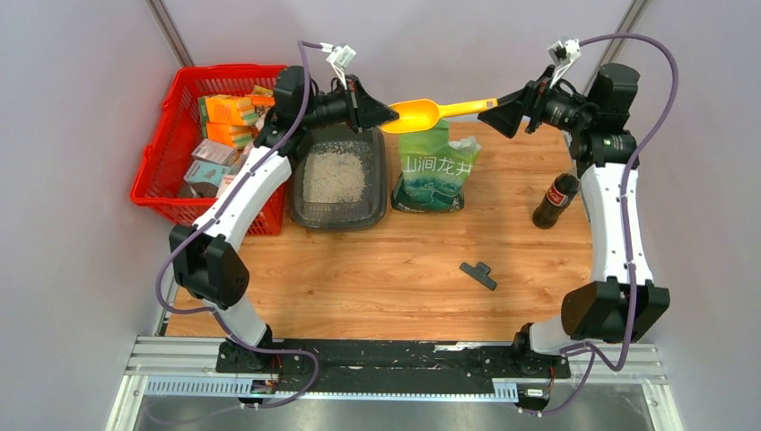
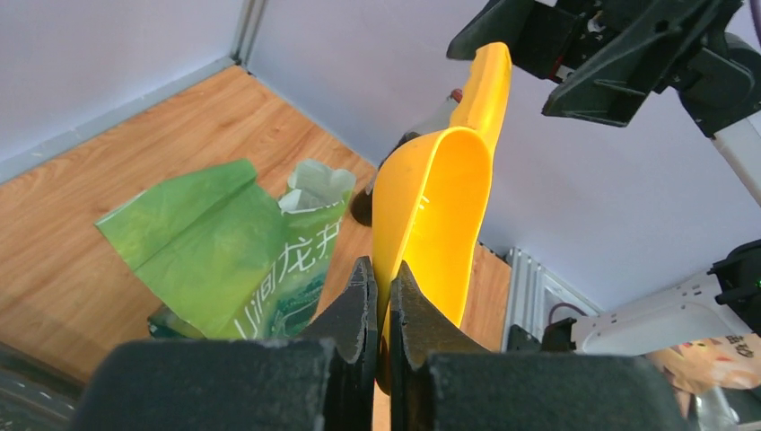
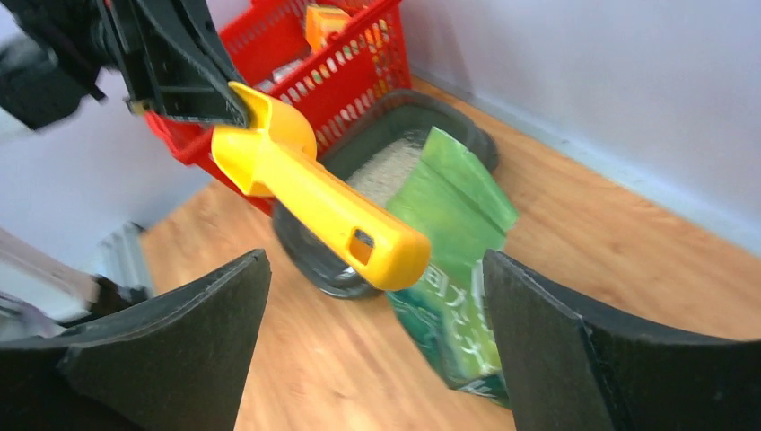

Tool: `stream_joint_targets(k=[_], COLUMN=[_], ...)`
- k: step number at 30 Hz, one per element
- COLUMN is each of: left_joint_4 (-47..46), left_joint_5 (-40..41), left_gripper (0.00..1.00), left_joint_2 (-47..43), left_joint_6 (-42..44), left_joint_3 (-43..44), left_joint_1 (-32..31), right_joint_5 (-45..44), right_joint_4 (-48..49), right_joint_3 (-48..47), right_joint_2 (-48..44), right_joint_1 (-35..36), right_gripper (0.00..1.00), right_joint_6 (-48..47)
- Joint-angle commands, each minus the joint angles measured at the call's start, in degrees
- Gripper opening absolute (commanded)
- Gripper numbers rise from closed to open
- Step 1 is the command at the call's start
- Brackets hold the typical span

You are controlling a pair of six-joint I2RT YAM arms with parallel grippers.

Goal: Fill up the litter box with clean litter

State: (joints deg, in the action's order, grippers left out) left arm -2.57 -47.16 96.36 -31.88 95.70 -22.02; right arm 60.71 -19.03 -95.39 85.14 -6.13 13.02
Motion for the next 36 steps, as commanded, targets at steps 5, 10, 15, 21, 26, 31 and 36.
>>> stream_joint_targets(k=[5, 10, 15, 21, 26, 31, 36], left_joint_4=[-6.31, -7.71, -6.66, -5.78, -5.69, -5.95, -5.08], left_joint_5=[-1.46, -1.88, -2.15, -0.92, 0.57, 0.84, 0.14], left_gripper=[0.00, 0.00, 0.00, 0.00, 0.00, 0.00, 0.03], left_joint_2=[-1.17, -0.56, -0.47, -0.21, 1.20, 2.52, 3.05], left_joint_6=[-3.45, -3.72, -3.02, -1.52, -0.38, -0.47, 1.55], left_joint_3=[-1.30, -1.40, -0.34, -0.25, 1.24, 2.47, 1.68], left_joint_1=[0.57, 0.49, 0.23, -0.56, -1.44, -2.15, -2.06], right_joint_5=[-0.68, -0.68, -0.50, -0.15, 0.02, -0.33, 1.25], right_joint_4=[5.86, 10.23, 13.14, 17.09, 17.45, 17.53, 18.06], right_joint_3=[2.57, 4.69, 2.77, 2.23, 2.93, 3.20, 2.58], right_joint_2=[-2.97, -1.21, 1.42, 2.75, 2.04, 1.52, 0.73], right_joint_1=[-0.90, 1.38, 1.65, 3.22, 5.42, 5.87, 5.87], right_gripper=[0.95, 0.98, 0.98, 0.84, 0.74, 0.58, 0.12], right_joint_6=[1.33, 20.91, 25.13, 30.22, 31.10, 30.84, 28.83])
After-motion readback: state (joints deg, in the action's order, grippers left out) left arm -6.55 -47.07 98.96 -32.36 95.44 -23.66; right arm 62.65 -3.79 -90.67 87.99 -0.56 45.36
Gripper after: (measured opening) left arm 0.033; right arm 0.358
